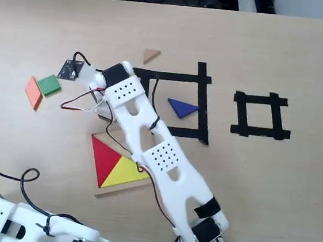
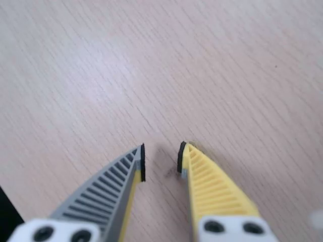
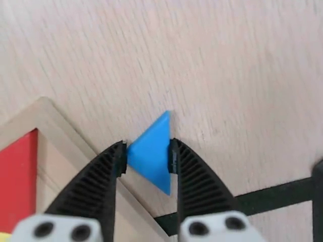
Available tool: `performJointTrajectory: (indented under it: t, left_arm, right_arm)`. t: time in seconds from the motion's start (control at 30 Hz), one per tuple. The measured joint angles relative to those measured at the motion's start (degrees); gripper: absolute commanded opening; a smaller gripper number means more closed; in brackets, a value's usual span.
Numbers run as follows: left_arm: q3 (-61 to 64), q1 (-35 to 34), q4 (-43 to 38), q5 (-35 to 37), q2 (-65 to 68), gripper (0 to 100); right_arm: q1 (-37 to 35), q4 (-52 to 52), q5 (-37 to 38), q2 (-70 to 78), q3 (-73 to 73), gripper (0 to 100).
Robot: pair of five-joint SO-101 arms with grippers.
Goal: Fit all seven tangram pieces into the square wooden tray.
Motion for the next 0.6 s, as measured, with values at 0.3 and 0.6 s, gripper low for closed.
performJointTrajectory:
  t: [0.3,0.6]
  left_arm:
    - [0.0,0.0,0.0,0.0,0.0,14]
    - [0.0,0.0,0.0,0.0,0.0,14]
  right_arm:
    - [-0.1,0.4,0.0,-0.3,-0.2,1.1]
    - [-0.1,0.4,0.3,-10.2,2.6,1.1]
